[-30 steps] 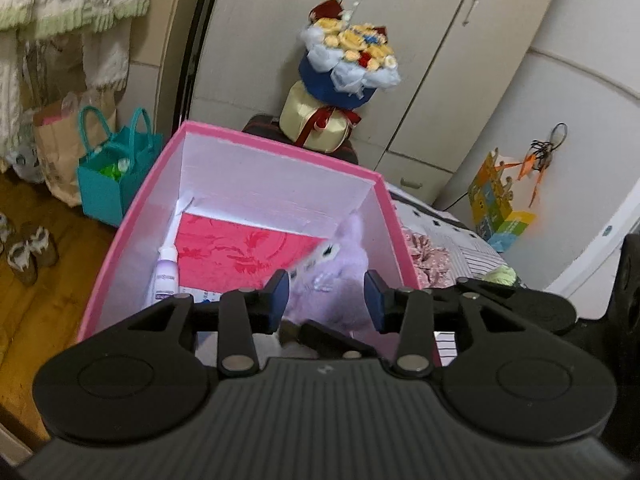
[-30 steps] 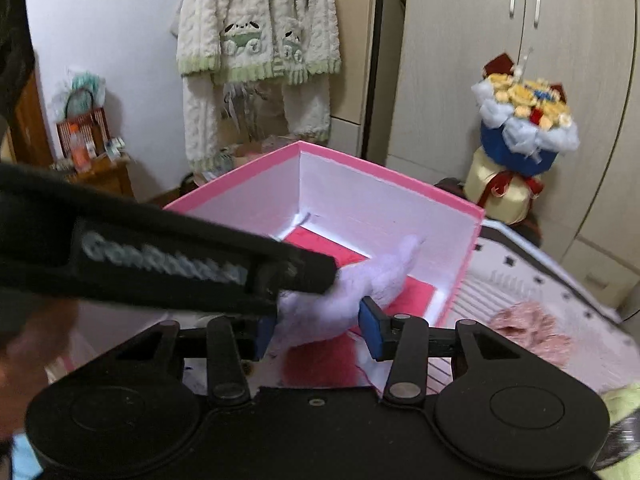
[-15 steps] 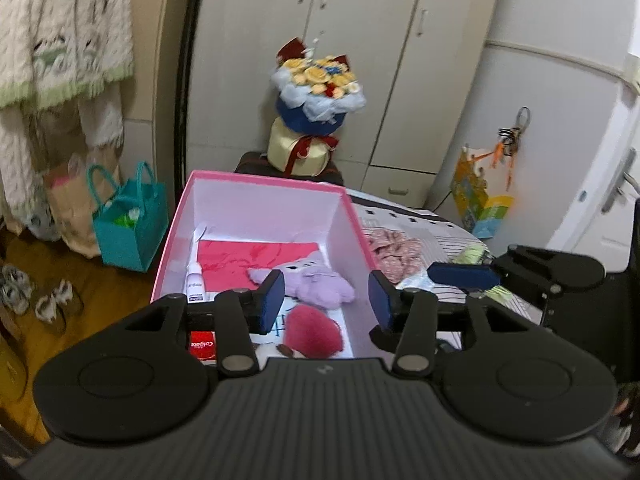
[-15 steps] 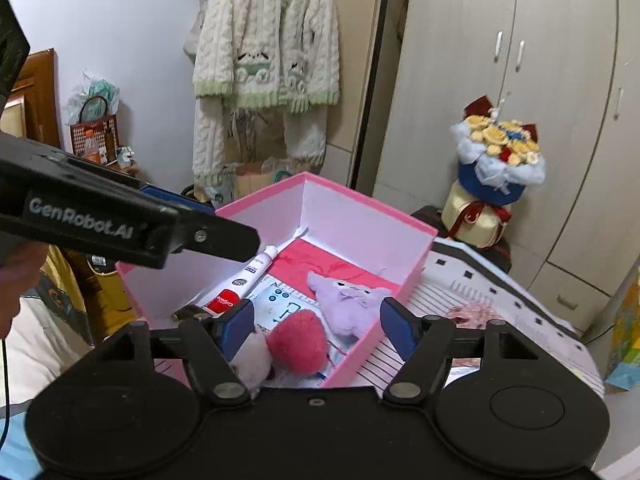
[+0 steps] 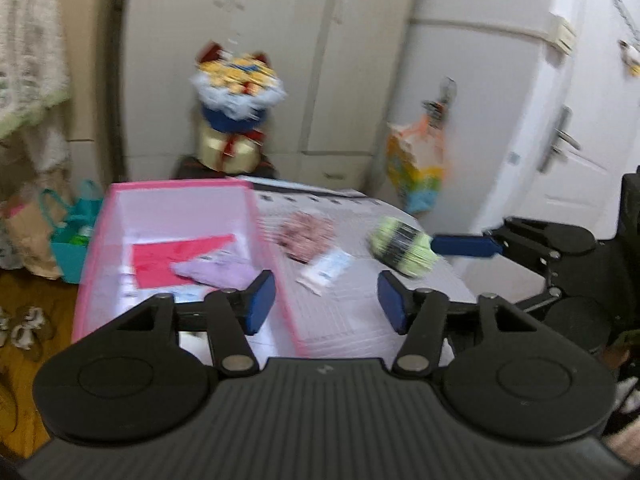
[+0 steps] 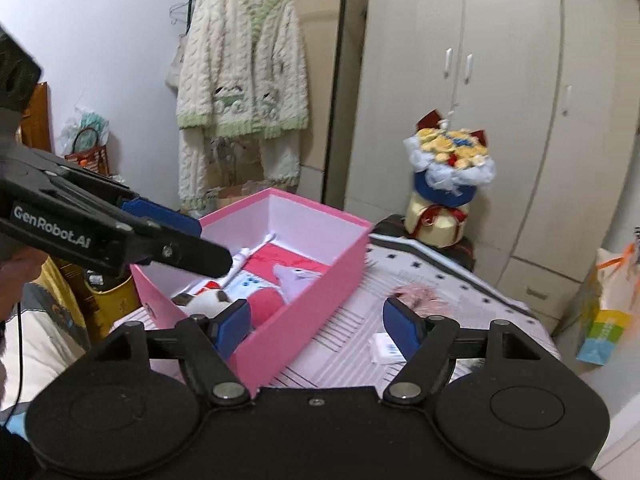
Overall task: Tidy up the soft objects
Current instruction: 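Withdraw both tools from the box toward the green yarn ball, then grasp the green yarn ball with the left gripper while the right gripper also grips it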
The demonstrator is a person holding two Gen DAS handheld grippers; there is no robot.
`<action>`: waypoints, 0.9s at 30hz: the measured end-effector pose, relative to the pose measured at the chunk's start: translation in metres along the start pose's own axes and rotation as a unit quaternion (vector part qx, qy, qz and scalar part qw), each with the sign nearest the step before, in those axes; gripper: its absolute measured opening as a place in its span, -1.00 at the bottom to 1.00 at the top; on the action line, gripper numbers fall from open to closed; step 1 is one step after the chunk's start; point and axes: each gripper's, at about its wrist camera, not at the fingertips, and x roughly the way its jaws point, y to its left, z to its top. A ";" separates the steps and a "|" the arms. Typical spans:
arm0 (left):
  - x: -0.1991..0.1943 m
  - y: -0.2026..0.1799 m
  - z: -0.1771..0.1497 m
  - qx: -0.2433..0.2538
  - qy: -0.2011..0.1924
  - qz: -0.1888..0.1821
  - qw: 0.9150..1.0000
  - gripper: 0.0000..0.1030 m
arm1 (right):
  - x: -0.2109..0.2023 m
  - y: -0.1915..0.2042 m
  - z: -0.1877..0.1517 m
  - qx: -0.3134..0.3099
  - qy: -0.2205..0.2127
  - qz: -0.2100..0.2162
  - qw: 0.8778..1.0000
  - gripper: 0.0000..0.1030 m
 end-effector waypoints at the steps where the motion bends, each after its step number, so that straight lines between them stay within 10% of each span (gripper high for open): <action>1: 0.003 -0.007 0.003 0.008 0.010 -0.012 1.000 0.17 | -0.007 -0.004 -0.004 -0.003 -0.006 -0.002 1.000 0.54; 18: 0.102 -0.076 0.017 0.023 0.014 -0.051 0.998 0.83 | 0.000 -0.111 -0.067 0.027 -0.018 -0.072 0.997 0.65; 27: 0.185 -0.083 0.004 -0.081 -0.017 -0.036 0.996 0.83 | 0.050 -0.165 -0.102 0.003 -0.030 -0.079 0.996 0.72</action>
